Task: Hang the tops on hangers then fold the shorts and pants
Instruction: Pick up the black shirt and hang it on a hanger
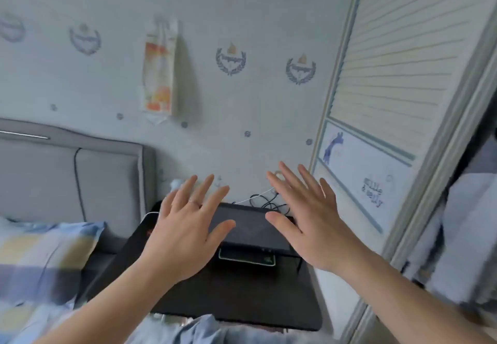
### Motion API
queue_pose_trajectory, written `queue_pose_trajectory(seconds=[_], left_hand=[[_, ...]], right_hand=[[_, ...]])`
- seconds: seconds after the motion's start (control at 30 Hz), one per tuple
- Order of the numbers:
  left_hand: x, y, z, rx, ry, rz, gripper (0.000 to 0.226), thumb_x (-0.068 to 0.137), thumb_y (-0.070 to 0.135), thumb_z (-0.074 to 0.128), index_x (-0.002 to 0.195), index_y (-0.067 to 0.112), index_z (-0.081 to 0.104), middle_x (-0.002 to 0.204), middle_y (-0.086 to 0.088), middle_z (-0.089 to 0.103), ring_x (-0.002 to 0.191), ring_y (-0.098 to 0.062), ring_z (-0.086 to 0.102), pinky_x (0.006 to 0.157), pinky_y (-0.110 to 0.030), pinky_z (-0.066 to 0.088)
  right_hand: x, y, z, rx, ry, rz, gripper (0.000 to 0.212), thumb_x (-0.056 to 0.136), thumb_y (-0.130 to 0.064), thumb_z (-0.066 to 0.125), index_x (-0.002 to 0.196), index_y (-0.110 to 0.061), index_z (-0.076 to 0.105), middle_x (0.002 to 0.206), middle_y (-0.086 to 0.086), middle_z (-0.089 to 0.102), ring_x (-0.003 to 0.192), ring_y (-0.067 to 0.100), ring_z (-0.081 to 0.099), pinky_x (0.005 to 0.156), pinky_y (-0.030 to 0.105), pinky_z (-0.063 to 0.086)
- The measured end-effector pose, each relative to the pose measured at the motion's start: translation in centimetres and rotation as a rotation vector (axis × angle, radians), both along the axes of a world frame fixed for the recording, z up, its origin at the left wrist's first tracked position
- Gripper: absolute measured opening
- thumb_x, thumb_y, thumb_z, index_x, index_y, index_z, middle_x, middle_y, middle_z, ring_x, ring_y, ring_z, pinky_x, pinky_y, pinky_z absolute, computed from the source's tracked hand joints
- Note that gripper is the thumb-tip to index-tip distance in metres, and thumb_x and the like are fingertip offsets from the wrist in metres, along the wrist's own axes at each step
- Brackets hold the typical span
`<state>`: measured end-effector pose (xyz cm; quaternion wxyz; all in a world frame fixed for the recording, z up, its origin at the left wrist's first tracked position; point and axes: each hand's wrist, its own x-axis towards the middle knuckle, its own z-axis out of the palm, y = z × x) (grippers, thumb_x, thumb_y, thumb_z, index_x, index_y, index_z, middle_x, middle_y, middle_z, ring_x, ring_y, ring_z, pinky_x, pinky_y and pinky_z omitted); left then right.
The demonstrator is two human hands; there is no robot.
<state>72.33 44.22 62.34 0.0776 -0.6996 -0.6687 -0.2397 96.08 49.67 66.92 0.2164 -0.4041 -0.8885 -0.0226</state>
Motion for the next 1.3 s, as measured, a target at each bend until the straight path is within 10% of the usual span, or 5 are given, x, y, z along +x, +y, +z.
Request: queue_pose_trajectory(seconds=[0.67, 1.3], left_hand=[[-27.5, -40.3, -22.5, -0.398, -0.553, 1.084, 0.079, 0.084, 0.082, 0.009, 0.155, 0.049, 0.001, 0.167, 0.012, -0.007, 0.153, -0.015, -0.014, 0.123, -0.047, 0.003], [-47.8, -52.1, -31.5, -0.475, -0.867, 1.504, 0.067, 0.096, 0.070, 0.030, 0.156, 0.042, 0.019, 0.167, 0.009, 0.014, 0.153, -0.018, 0.003, 0.120, -0.044, 0.011]], right_hand=[[-45.2, -23.5, -21.9, -0.579, -0.331, 0.832, 0.067, 0.080, -0.087, 0.008, 0.142, -0.069, -0.010, 0.151, -0.040, -0.017, 0.150, 0.002, -0.017, 0.122, 0.047, -0.007], [-74.4, -31.1, -31.4, -0.765, -0.726, 1.099, 0.064, 0.101, -0.061, 0.033, 0.157, -0.046, 0.006, 0.165, -0.020, 0.008, 0.152, 0.009, 0.001, 0.121, 0.044, 0.003]])
